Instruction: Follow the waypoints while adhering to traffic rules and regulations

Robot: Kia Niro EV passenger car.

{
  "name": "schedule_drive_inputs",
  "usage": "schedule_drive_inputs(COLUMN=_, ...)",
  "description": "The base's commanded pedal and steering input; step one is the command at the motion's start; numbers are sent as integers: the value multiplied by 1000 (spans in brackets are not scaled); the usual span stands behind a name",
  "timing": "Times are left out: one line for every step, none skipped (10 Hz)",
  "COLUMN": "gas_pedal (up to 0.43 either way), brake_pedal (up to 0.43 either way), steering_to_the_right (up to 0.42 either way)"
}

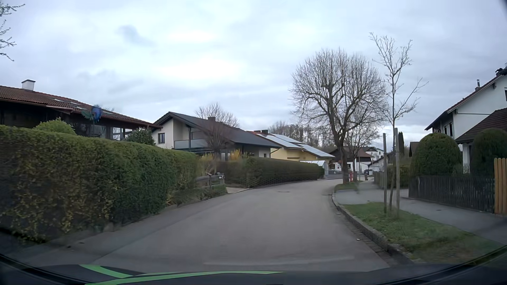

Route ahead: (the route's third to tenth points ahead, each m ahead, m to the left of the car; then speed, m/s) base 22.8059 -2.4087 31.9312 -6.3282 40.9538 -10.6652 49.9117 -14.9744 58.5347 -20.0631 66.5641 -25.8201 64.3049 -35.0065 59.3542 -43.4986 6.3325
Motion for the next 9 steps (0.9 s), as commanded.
schedule_drive_inputs(gas_pedal=39, brake_pedal=0, steering_to_the_right=47)
schedule_drive_inputs(gas_pedal=39, brake_pedal=0, steering_to_the_right=47)
schedule_drive_inputs(gas_pedal=39, brake_pedal=0, steering_to_the_right=47)
schedule_drive_inputs(gas_pedal=39, brake_pedal=0, steering_to_the_right=47)
schedule_drive_inputs(gas_pedal=39, brake_pedal=0, steering_to_the_right=47)
schedule_drive_inputs(gas_pedal=47, brake_pedal=0, steering_to_the_right=47)
schedule_drive_inputs(gas_pedal=47, brake_pedal=0, steering_to_the_right=47)
schedule_drive_inputs(gas_pedal=47, brake_pedal=0, steering_to_the_right=48)
schedule_drive_inputs(gas_pedal=47, brake_pedal=0, steering_to_the_right=48)
